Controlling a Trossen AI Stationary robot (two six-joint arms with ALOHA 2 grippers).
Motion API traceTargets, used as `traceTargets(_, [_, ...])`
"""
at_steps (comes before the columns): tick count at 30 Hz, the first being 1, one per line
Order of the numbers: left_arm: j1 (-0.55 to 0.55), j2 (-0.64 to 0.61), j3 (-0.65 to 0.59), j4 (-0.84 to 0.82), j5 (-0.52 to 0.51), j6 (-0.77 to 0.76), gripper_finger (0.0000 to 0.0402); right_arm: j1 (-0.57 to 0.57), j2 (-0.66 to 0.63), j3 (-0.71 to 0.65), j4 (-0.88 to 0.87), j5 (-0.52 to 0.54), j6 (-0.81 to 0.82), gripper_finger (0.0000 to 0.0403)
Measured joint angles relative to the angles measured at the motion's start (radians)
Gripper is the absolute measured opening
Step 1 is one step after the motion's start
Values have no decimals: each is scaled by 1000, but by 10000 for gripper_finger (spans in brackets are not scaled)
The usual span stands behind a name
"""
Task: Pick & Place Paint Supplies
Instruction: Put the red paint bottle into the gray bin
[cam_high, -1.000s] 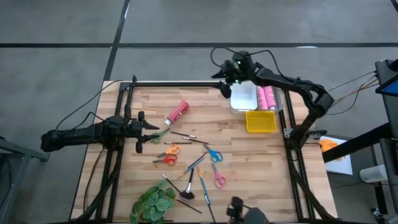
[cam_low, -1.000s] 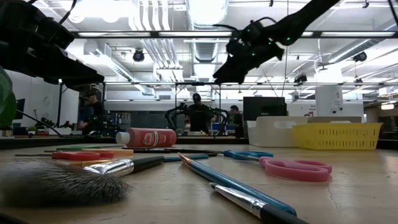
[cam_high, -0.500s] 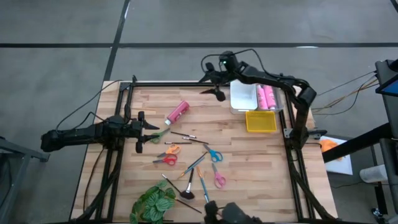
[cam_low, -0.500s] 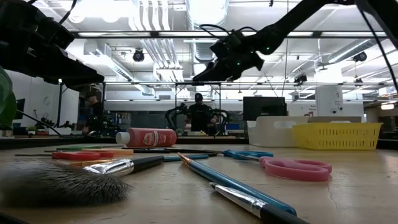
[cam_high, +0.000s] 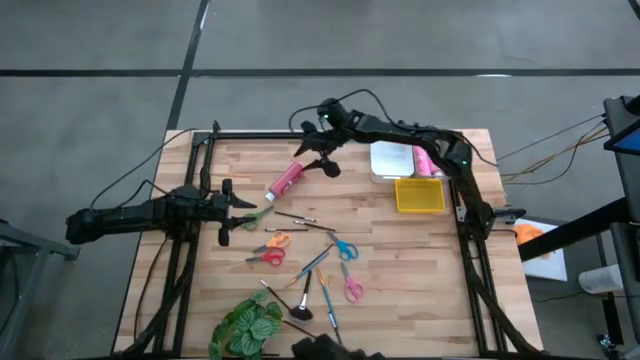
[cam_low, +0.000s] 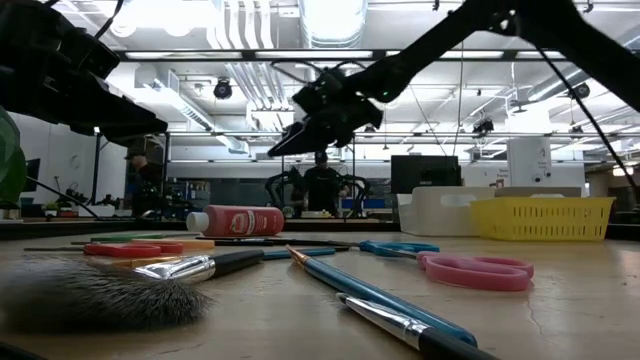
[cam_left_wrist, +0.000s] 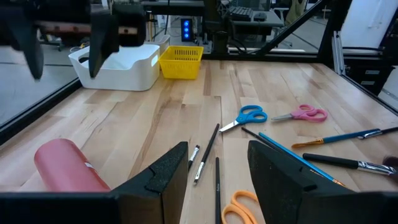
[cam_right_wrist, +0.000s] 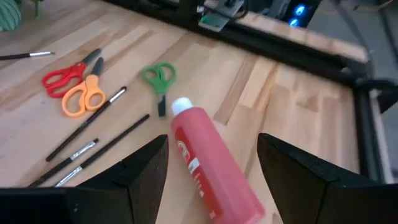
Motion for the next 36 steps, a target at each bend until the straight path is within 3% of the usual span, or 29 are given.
traceTargets(8, [0,0,0,0,1,0,169,33,182,294,-250,63,-30,241])
traceTargets(13, [0,4,0,0,0,0,169,60,255,429,-396,216,-120,241])
traceTargets(17, [0,12,0,0,0,0,169,79,267,455,-392,329,-128,241])
traceTargets(36, [0,12,0,0,0,0,169,120,273,428,-485,448,-118,241])
